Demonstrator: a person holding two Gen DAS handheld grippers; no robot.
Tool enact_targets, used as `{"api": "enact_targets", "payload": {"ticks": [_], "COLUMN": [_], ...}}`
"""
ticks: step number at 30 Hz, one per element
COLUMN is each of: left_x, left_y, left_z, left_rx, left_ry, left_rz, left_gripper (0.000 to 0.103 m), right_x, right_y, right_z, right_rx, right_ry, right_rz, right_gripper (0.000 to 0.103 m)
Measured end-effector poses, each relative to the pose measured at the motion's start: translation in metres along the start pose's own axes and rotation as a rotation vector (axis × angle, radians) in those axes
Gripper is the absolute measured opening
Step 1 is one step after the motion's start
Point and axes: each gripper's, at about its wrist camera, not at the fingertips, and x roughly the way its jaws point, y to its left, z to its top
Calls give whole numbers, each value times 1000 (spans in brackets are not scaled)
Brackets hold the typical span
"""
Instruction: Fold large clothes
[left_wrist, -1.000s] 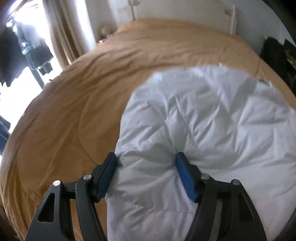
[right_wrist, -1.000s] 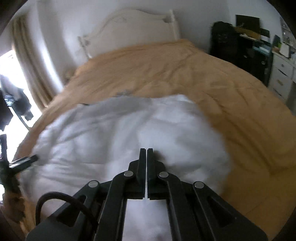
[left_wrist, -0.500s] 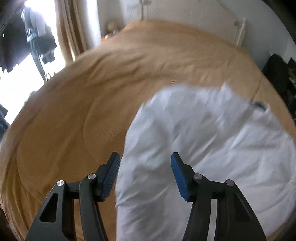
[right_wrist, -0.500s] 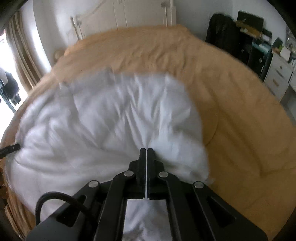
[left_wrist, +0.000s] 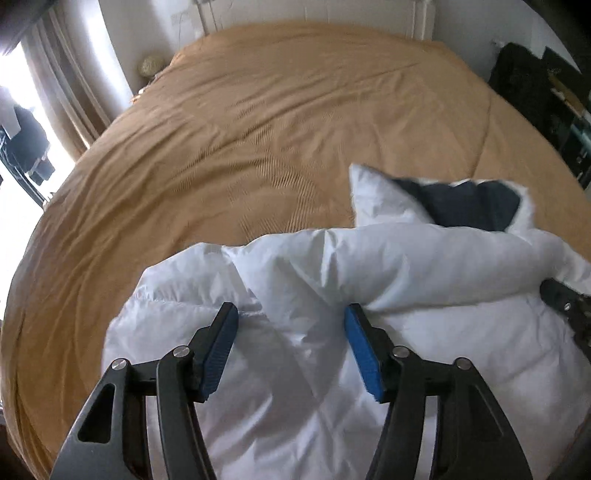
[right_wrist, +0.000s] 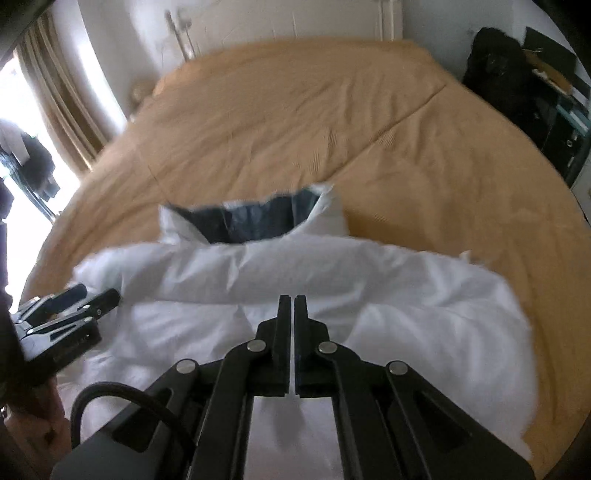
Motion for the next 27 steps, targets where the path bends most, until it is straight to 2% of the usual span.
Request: {"api": "enact_targets", "payload": {"ticks": [3,4,7,12,15,18,20,23,26,27], "left_x": [14,17,26,18,5,11,24,41,56,59], "left_y": [8,9,18,23,32,47,61,79,99,108], "left_z": [-2,-4,-7,-5,-1,-1,-2,-3,-3,-4], "left_rx": [1,13,-12,6,17,-7,-42,-103,-175,-213], "left_ry": [-5,-12,-13,-30,-59,-43,-10,24,50,61], "left_rz": [4,24,25,64,93,128,123,100,106,86], "left_gripper": [71,77,81,79,77,74,72,72,72,68], "right_x": [41,48,57,58,31,2,3,29,50,55], "right_y": [-12,-20,-41,-45,-62,-86,-108,-137,-148,-151], "right_z": [-4,-5,-7,-9,-8,-7,-7,-14,-22,-23], "right_rx": [18,42,104,55,99,131,152,242,270,274], "right_ry": [78,89,83,72,25,-42,-19,72,111,116], "right_rz": [-27,-15,13,-37,-30,-87,-118,-81,-92,-92], "right_gripper": [0,0,0,0,0,1,3,1,0,0]}}
